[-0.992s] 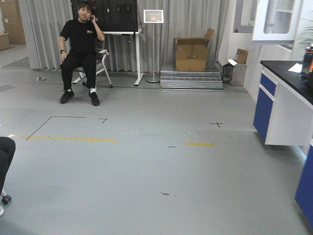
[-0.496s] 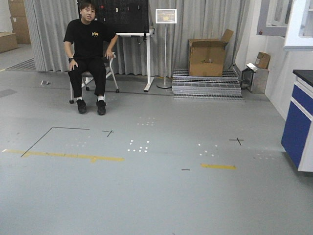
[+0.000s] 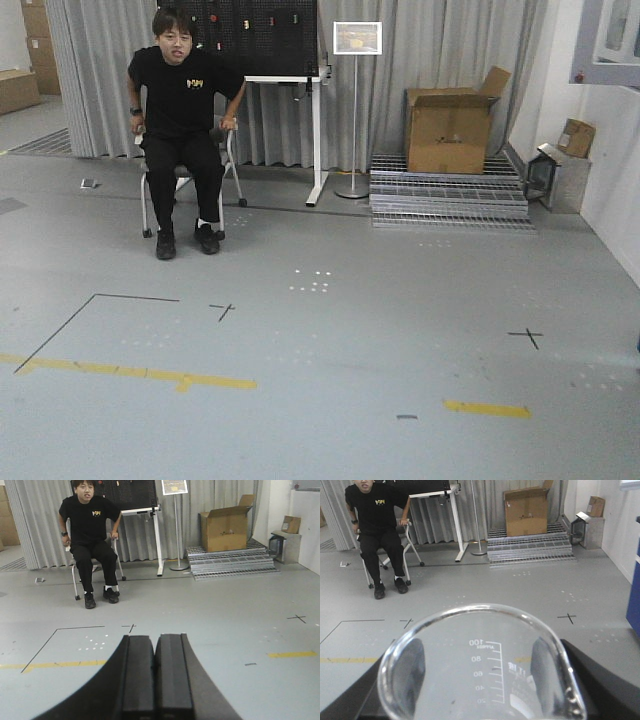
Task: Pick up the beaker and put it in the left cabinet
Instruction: 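Turn and drive the base to the open white cabinet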
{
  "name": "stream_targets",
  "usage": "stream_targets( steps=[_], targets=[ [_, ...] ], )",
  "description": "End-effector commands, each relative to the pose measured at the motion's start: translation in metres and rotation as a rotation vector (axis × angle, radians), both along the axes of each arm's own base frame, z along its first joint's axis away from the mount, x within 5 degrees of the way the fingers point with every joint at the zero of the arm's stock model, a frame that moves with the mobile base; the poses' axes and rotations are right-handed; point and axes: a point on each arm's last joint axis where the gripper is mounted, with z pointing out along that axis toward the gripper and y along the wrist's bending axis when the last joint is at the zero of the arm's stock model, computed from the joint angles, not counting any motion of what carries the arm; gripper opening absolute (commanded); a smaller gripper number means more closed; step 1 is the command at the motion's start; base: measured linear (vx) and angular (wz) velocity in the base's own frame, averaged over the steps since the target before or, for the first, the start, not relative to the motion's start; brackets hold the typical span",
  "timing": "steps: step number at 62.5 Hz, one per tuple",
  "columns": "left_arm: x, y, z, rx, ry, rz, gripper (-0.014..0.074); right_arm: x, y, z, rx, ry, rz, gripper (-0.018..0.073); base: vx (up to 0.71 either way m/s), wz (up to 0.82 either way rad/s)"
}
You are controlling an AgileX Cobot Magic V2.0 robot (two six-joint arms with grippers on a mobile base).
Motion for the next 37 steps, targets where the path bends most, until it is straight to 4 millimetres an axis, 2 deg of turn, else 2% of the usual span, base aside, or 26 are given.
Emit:
stream_targets(
  steps=[1, 37],
  targets=[
    [-0.0011, -0.001, 0.0042, -0.017, -0.093, -0.015, -0.0008, -0.0007, 0.0018, 0.0157, -0.014, -0.099, 0.027, -0.0006, 0.74, 0.08],
    [-0.0011, -0.001, 0.0042, -0.017, -0.093, -0.015, -0.0008, -0.0007, 0.0018, 0.0157, -0.014, -0.099, 0.027, -0.0006, 0.73, 0.04]
  ],
)
